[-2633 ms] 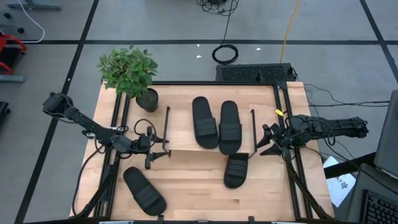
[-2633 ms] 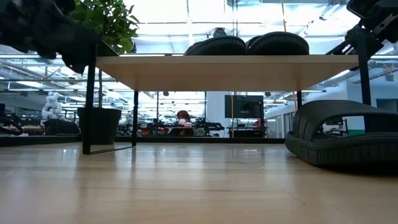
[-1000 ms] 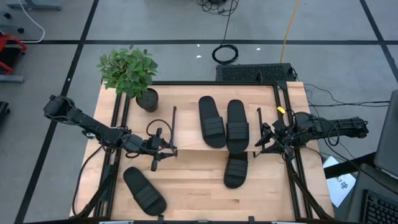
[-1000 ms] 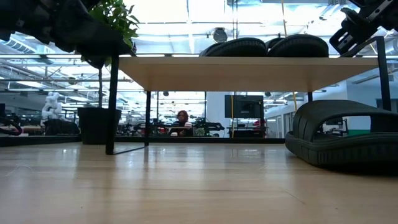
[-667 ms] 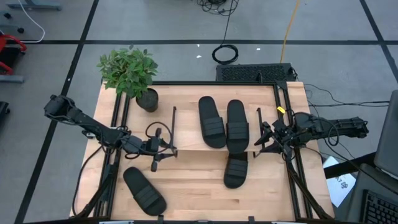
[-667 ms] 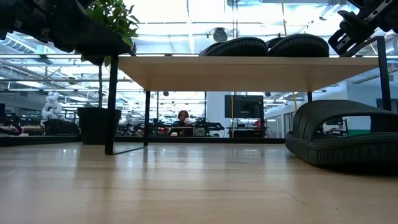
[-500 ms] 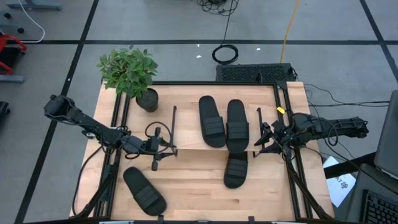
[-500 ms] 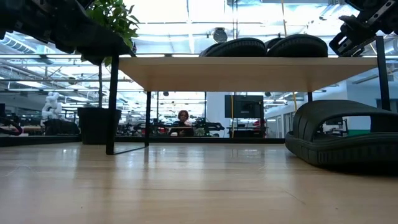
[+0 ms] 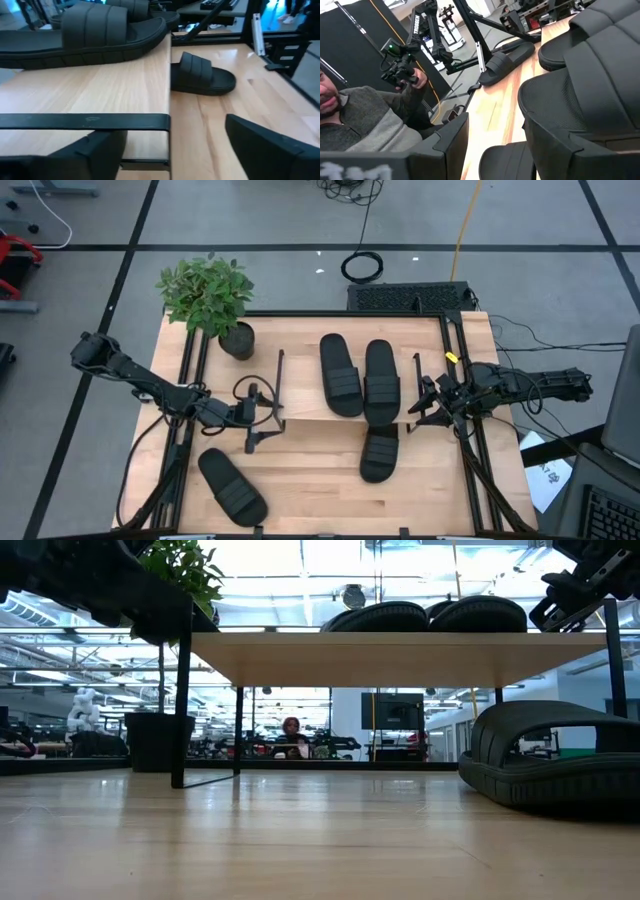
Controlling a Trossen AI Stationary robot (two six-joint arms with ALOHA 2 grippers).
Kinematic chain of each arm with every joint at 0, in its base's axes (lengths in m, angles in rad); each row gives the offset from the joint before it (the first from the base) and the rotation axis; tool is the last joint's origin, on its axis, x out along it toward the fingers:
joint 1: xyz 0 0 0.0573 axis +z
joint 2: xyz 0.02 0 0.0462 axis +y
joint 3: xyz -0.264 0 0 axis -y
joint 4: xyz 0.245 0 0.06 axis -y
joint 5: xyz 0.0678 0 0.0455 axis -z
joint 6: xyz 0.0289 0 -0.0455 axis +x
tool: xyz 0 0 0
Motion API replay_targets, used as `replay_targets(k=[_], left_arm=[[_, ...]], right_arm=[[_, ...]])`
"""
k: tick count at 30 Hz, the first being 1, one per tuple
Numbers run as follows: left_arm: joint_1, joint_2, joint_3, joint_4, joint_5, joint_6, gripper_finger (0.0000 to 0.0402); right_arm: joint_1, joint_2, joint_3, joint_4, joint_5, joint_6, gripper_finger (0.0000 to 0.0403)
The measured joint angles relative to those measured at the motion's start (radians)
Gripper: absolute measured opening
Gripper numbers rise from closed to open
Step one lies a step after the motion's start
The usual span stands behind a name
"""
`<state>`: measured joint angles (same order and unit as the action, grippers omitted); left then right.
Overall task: Pick and place slides into the shelf
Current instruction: Put the black slide under the shelf
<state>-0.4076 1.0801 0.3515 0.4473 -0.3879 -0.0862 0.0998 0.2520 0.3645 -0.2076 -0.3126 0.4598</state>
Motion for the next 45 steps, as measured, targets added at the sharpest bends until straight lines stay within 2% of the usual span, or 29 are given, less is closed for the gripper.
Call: replay_targets(k=[5,9,21,31,35,40,43,45], left_arm=[[0.000,0.000,0.000,-0.004,-0.049,0.034,0.0388],[0.000,-0.002,0.000,-0.005,-0.049,0.038,0.0398],[-0.043,-0.138,-0.001,-0.137,-0.076,0.002,0.0397],[-0.053,-0.207,0.000,-0.182,-0.091,-0.011,0.0397],[-0.070,-0.206,0.000,-0.185,-0.085,0.053,0.0397],[-0.118,-0.206,-0.001,-0.164,-0.084,0.174,0.0395],[-0.152,-0.206,-0.001,-0.108,-0.084,0.265,0.0371],[-0.176,-0.206,-0.001,-0.071,-0.084,0.315,0.0337]], right_arm=[[0.000,0.000,0.000,0.001,0.000,0.000,0.0183],[0.000,0.000,0.000,0.009,-0.003,0.007,0.0183],[0.000,-0.031,0.000,0.009,-0.058,-0.006,0.0183],[0.000,-0.155,0.000,0.007,-0.058,-0.057,0.0183],[0.000,-0.206,0.000,0.007,-0.066,-0.094,0.0183],[0.000,-0.250,0.000,0.019,-0.194,-0.254,0.0182],[0.000,-0.241,0.001,0.060,-0.248,-0.314,0.0166],[0.000,-0.226,0.001,0.090,-0.282,-0.347,0.0145]])
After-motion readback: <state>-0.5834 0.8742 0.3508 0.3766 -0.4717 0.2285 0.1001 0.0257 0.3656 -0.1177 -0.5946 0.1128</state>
